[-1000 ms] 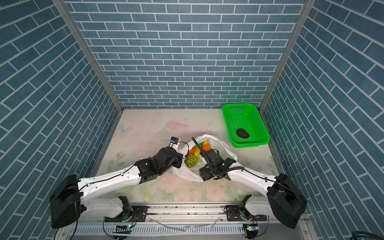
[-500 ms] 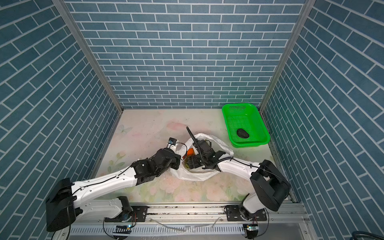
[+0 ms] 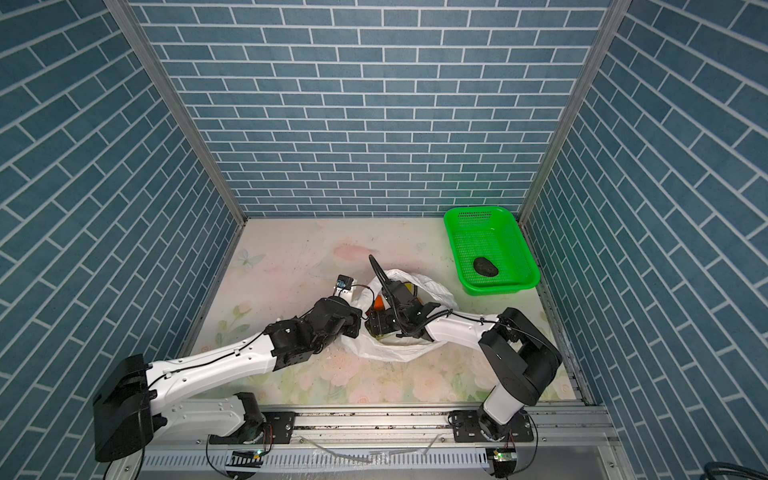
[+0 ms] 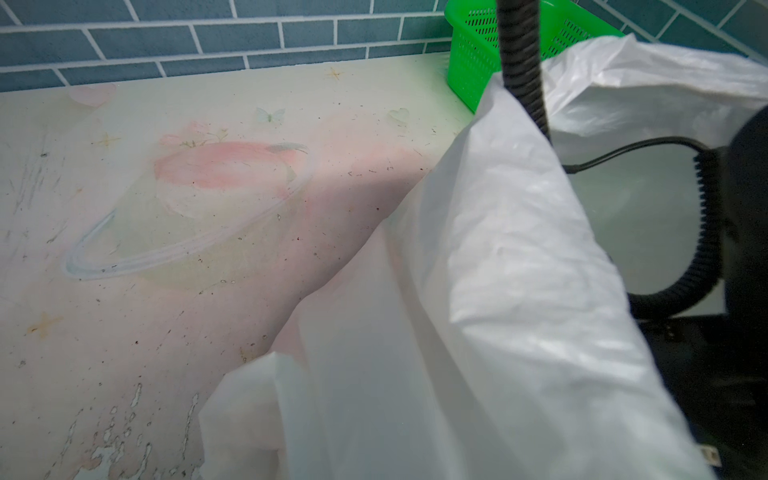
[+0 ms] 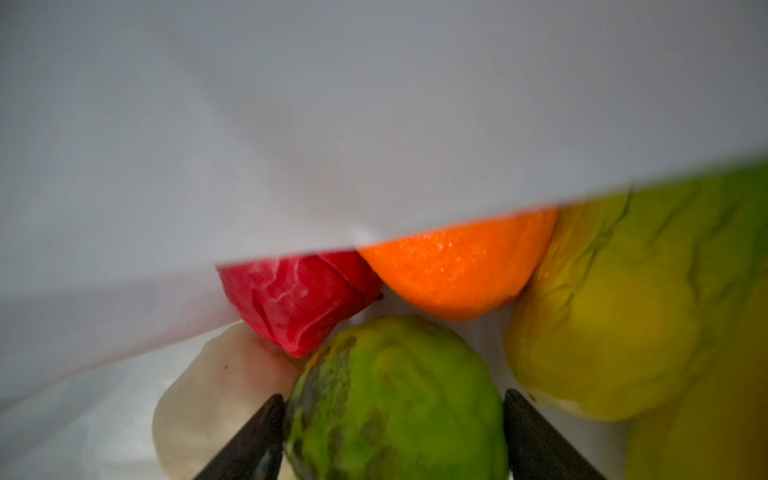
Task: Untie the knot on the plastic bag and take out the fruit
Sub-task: 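Lower and close the right gripper on the green custard apple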
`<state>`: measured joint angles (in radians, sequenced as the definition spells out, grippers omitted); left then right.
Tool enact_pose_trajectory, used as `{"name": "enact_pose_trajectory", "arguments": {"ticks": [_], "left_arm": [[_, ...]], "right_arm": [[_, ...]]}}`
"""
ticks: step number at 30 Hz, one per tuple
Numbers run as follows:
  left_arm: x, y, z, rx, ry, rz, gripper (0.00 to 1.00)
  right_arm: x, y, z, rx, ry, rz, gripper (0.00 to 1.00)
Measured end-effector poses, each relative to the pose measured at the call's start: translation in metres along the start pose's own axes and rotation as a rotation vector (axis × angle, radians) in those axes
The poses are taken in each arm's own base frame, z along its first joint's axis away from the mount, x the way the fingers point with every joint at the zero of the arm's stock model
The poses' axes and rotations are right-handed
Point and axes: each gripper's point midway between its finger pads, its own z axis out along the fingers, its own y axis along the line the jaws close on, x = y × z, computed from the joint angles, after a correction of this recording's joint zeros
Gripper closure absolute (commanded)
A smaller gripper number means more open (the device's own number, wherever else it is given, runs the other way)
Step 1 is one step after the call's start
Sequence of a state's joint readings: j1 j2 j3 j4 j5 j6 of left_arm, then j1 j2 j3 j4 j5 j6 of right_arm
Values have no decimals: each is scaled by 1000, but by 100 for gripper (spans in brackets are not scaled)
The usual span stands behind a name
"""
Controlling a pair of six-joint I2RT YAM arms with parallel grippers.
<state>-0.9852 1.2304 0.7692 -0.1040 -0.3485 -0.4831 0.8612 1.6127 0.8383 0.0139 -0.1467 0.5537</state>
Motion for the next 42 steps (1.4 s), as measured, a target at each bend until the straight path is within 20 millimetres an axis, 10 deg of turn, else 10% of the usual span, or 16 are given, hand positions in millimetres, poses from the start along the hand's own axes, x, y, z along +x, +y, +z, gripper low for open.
{"name": "enact_pose_trajectory", "arguments": {"ticks": [6,12,24,31,42], "left_arm": [[2,2,3,-9,-8,-1,100],[3,2,4,-6,-17,-4,100],[4,0,4,3,-14,6,100],[4,0,4,6,-13,16,100],[0,-1,3,2,-23,24,100]], "right_arm": [[-1,-1,1,12,-7,10,50],[-2,-9,-5,65,-18,18,19],[20,-13,6,57,73,28,5],[24,-15,9,70,100,31,21],[-7,3,-57,52,-34,14,22]]}}
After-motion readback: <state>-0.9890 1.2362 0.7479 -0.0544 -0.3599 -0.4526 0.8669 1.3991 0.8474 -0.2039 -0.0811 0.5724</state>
